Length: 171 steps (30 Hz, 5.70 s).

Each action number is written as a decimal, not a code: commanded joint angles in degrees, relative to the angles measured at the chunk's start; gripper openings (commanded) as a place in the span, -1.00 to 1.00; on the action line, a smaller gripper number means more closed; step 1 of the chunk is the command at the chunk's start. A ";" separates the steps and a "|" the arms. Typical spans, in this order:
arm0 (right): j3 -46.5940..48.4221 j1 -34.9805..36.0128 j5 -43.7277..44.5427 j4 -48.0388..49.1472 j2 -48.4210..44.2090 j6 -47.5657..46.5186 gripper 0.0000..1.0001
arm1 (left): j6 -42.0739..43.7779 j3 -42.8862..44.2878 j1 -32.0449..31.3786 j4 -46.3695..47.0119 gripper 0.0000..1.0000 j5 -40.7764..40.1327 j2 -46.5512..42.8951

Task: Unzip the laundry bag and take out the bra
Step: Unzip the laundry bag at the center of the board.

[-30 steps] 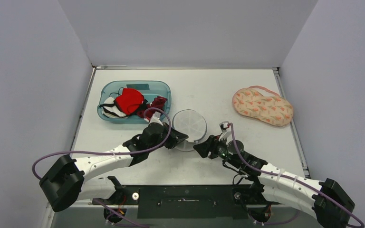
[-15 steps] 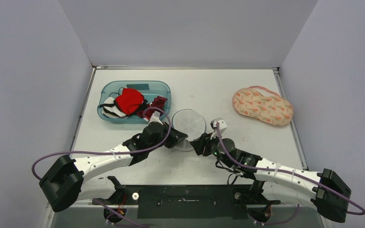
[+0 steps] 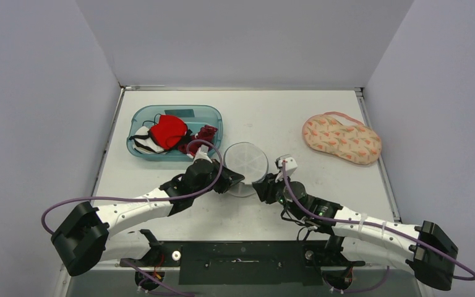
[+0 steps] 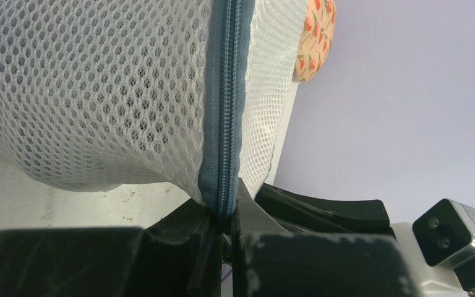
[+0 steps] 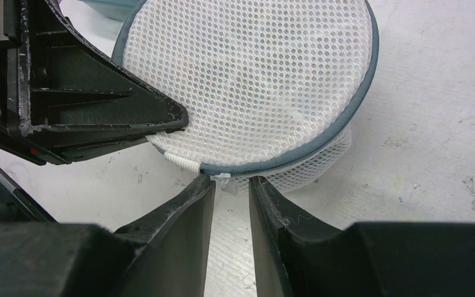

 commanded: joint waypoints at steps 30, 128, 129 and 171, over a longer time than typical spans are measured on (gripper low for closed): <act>1.92 0.30 0.59 1.34 2.39 -0.52 -0.89 | 0.65 1.02 -0.25 3.64 -1.00 -0.71 -1.61; -9.94 -18.08 -29.98 23.58 -2.45 12.94 -0.89 | -2.04 -0.69 2.96 8.03 -1.00 6.25 -1.86; -9.86 -18.07 -29.81 22.89 -2.71 12.76 -0.89 | -1.97 -0.76 2.96 8.03 -1.00 6.16 -1.95; -6.11 -2.99 5.62 -6.22 -14.15 6.10 -0.89 | 22.43 19.73 8.62 -4.49 0.75 14.30 14.32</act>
